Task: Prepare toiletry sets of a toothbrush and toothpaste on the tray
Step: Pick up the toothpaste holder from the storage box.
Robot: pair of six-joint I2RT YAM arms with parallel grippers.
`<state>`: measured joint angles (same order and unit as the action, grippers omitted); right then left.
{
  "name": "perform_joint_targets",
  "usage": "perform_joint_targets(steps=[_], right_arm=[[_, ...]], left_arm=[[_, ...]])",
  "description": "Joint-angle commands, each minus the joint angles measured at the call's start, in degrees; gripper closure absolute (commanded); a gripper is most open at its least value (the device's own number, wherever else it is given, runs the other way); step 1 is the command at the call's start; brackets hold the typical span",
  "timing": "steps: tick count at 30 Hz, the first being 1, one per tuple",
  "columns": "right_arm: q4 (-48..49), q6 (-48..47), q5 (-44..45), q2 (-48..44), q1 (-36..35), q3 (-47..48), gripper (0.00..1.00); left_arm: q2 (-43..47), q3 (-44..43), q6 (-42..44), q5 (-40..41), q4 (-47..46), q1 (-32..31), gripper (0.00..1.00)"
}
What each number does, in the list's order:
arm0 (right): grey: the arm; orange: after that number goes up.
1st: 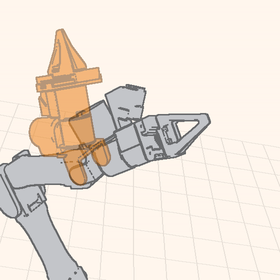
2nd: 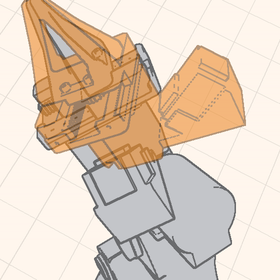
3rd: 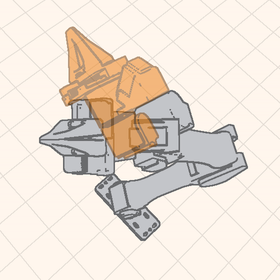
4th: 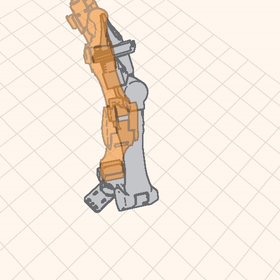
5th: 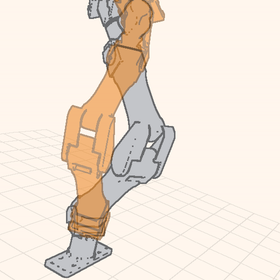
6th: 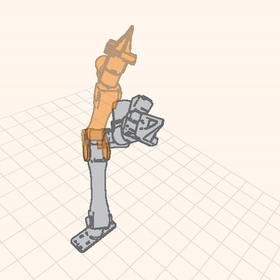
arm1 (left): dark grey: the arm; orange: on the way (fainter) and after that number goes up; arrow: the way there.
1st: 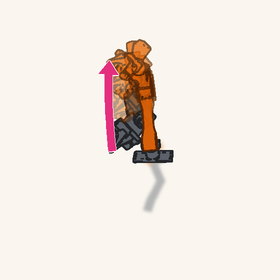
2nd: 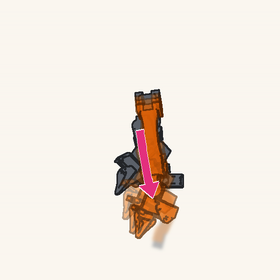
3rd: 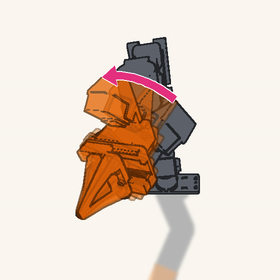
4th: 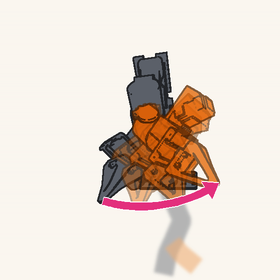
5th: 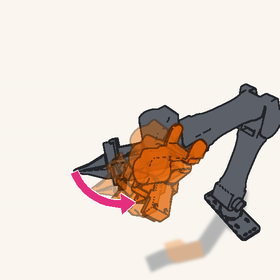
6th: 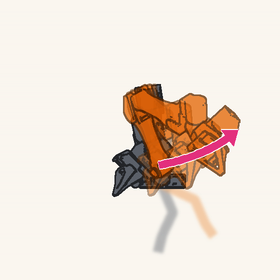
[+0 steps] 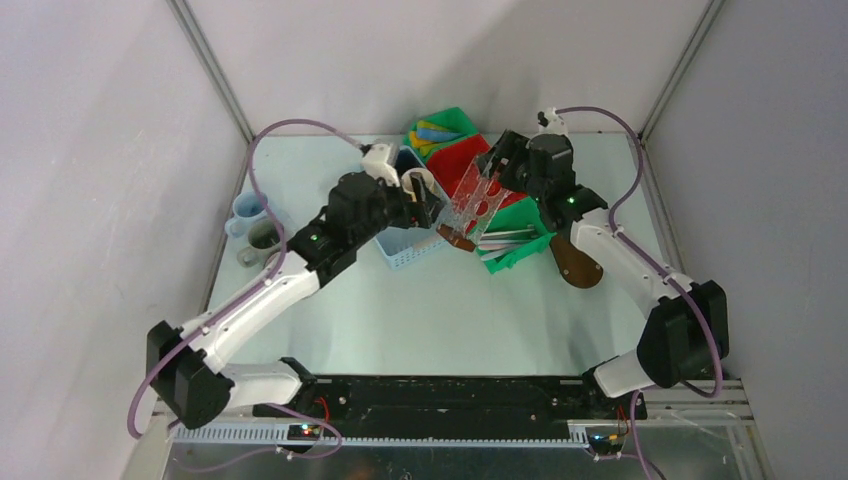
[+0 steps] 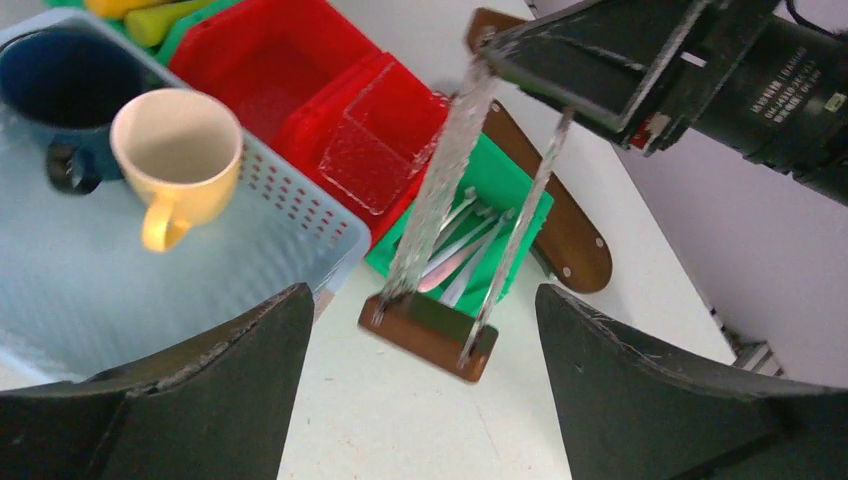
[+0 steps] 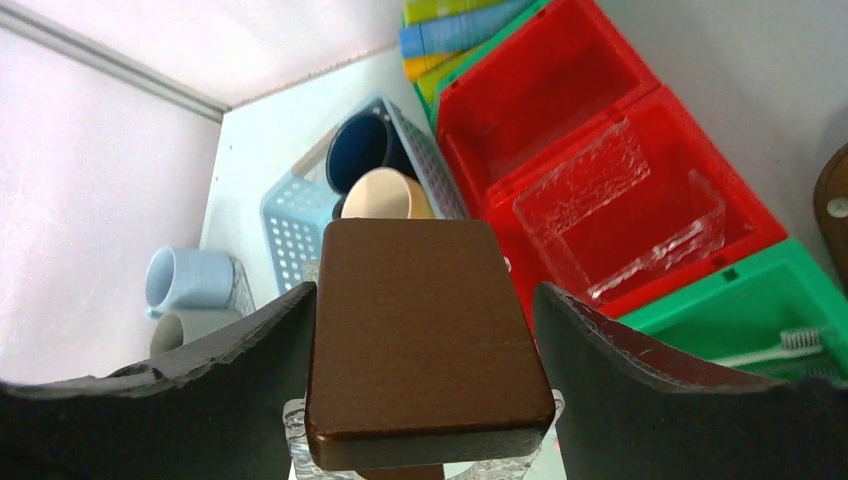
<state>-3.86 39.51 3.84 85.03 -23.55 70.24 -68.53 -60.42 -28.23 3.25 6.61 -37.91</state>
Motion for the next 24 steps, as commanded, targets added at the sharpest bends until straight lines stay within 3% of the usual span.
perform_joint_targets(steps=[1,10,18,23,24], right_arm=[[-0.19,1.39,-0.64,-4.41,-1.33,0.13,1.00],[-2.08,1.24,-0.89,-6.22,-3.75,-0.77,1.00],[-1.72,1.69,-1.63,-7.57,-4.79,-1.84,1.00],[-1.32,1.96,-1.88,-8.28,-5.06,-2.67,1.00],[-1.19,2.01,-2.02,-8.43,-5.07,-2.79,1.00]], left_arm=[[-3.82,-4.69,10.69,-3.73,-1.77,-3.06,0.14],[-10.31,-8.16,10.26,-11.36,-3.90,-5.41,0.29],[-14.31,-8.92,9.04,-12.41,-4.43,-5.94,0.43],[-15.43,-9.35,8.20,-14.30,-4.93,-6.50,0.57],[-15.50,-9.29,7.97,-14.60,-5.11,-6.57,0.63]])
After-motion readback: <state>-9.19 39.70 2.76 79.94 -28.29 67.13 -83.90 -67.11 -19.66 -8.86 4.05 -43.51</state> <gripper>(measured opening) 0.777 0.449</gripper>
